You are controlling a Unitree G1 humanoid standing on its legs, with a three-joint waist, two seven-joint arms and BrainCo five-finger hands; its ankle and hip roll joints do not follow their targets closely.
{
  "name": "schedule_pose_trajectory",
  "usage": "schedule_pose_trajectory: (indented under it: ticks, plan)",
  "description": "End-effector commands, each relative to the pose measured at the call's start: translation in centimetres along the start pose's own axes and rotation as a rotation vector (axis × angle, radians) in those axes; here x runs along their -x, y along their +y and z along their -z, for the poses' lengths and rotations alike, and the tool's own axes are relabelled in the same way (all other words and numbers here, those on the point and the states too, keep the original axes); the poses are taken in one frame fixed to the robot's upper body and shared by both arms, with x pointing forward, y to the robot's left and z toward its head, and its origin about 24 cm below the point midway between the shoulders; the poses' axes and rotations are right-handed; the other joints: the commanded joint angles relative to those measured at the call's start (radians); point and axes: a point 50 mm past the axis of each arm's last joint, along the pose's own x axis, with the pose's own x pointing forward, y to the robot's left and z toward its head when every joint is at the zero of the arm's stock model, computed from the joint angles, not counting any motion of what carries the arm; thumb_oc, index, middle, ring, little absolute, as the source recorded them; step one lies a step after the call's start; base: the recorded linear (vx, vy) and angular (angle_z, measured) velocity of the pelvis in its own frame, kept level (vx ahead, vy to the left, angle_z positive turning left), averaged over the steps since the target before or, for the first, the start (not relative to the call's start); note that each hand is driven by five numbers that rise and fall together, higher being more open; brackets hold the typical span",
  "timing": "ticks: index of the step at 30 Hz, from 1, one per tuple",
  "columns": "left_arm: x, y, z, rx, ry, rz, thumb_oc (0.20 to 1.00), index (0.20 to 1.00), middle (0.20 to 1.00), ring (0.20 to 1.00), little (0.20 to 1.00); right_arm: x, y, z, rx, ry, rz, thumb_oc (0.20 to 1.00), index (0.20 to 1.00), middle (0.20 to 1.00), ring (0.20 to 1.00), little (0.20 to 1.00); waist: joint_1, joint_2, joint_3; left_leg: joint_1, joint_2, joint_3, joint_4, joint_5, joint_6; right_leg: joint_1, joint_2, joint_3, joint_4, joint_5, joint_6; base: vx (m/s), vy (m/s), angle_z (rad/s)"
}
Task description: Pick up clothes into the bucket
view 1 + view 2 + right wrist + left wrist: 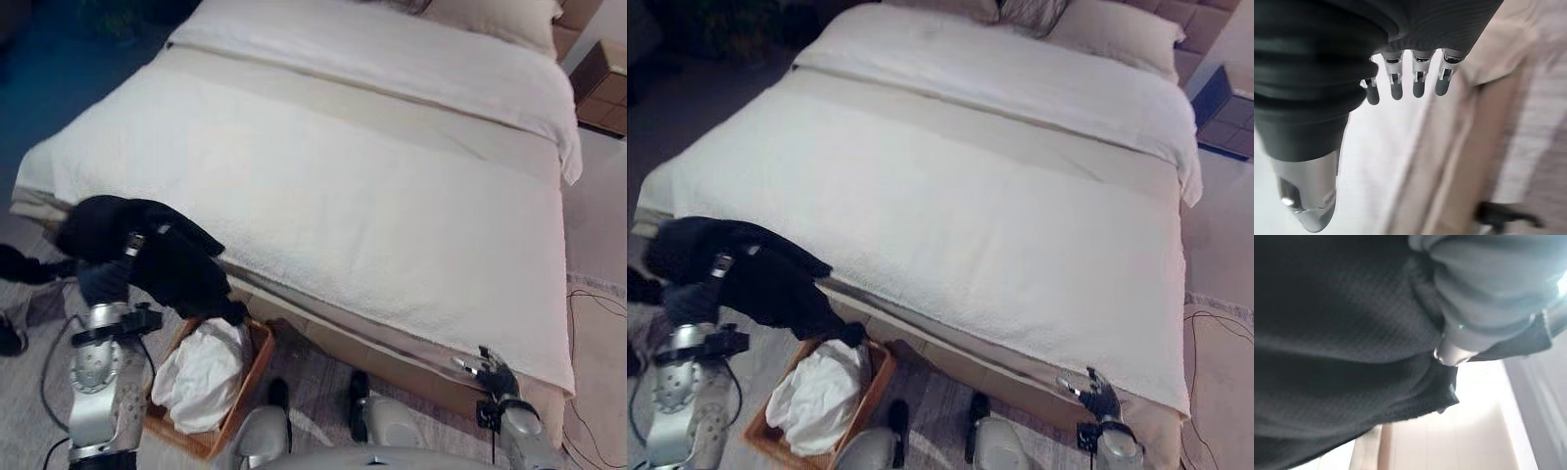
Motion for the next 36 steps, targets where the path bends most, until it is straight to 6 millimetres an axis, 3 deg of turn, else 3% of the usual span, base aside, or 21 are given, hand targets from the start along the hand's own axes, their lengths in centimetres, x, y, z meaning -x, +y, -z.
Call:
schedule_pose_trajectory:
  ticks: [1,4,10,18,23,34,35,36]
  plan:
    - [-0.4,-0.8,-7.0,0.035,-0.414,0.008,0.200,0.200,0.200,0.200,0.200,-0.4,0.9,0.5,0.113,0.034,-0.001,1.000,1.000,1.000,1.000,1.000,0.017,-0.021,-0.015,-0.089,-0.015,-0.033,0.102,-0.063,-0.012,0.036,-0.026,-0.029,-0.032,-0.001,0.036,-0.01,-0.022,0.10]
    - [-0.7,-1.0,-7.9,0.101,-0.482,0.000,0.200,0.200,0.200,0.200,0.200,-0.2,1.4,2.5,0.149,0.127,-0.013,1.000,1.000,1.000,1.000,1.000,0.028,-0.028,-0.005,-0.092,-0.016,-0.044,0.097,-0.056,-0.016,0.036,-0.028,-0.042,-0.033,-0.001,0.035,0.00,-0.018,0.19]
    - [-1.3,-1.6,-8.7,0.100,-0.534,0.005,0.200,0.200,0.200,0.200,0.200,0.4,3.0,4.1,0.221,0.191,-0.076,1.000,1.000,1.000,1.000,1.000,0.038,-0.034,0.007,-0.098,-0.019,-0.062,0.092,-0.051,-0.021,0.038,-0.032,-0.058,-0.029,-0.005,0.033,0.00,-0.009,0.12]
    - [-1.4,-0.6,-7.7,-0.009,-0.493,-0.070,0.200,0.200,0.200,0.200,0.200,0.4,4.7,3.7,0.212,0.162,-0.108,1.000,1.000,1.000,1.000,1.000,0.043,-0.034,0.030,-0.114,-0.019,-0.071,0.106,-0.051,-0.022,0.024,-0.035,-0.063,-0.016,-0.006,0.032,-0.02,0.001,0.05]
    - [-0.8,1.4,-5.1,-0.103,-0.349,-0.156,0.200,0.200,0.200,0.200,0.200,0.2,4.5,3.1,0.199,0.126,-0.088,1.000,1.000,1.000,1.000,1.000,0.052,-0.035,0.057,-0.138,-0.020,-0.082,0.123,-0.048,-0.021,0.003,-0.039,-0.065,0.002,-0.006,0.032,-0.02,-0.002,0.04]
    - [-0.5,3.4,-0.2,-0.365,-0.082,-0.147,0.200,0.200,0.200,0.200,0.200,-0.1,3.3,2.0,0.179,0.069,-0.030,1.000,1.000,1.000,1.000,1.000,0.060,-0.038,0.102,-0.181,-0.017,-0.094,0.146,-0.041,-0.020,-0.038,-0.042,-0.067,0.025,-0.007,0.033,-0.01,-0.001,0.05]
    - [-0.2,3.9,1.5,-0.398,-0.004,-0.160,0.200,0.200,0.200,0.200,0.200,-0.1,3.3,1.7,0.176,0.056,-0.024,1.000,1.000,1.000,1.000,1.000,0.057,-0.040,0.112,-0.191,-0.016,-0.094,0.152,-0.040,-0.020,-0.049,-0.042,-0.067,0.031,-0.008,0.032,0.00,0.000,0.00]
    - [-0.2,3.9,1.5,-0.398,-0.005,-0.159,0.200,0.200,0.200,0.200,0.200,-0.1,3.3,1.7,0.175,0.056,-0.023,1.000,1.000,1.000,1.000,1.000,0.058,-0.040,0.112,-0.192,-0.016,-0.094,0.153,-0.040,-0.020,-0.050,-0.042,-0.067,0.032,-0.008,0.032,-0.03,0.022,-0.01]
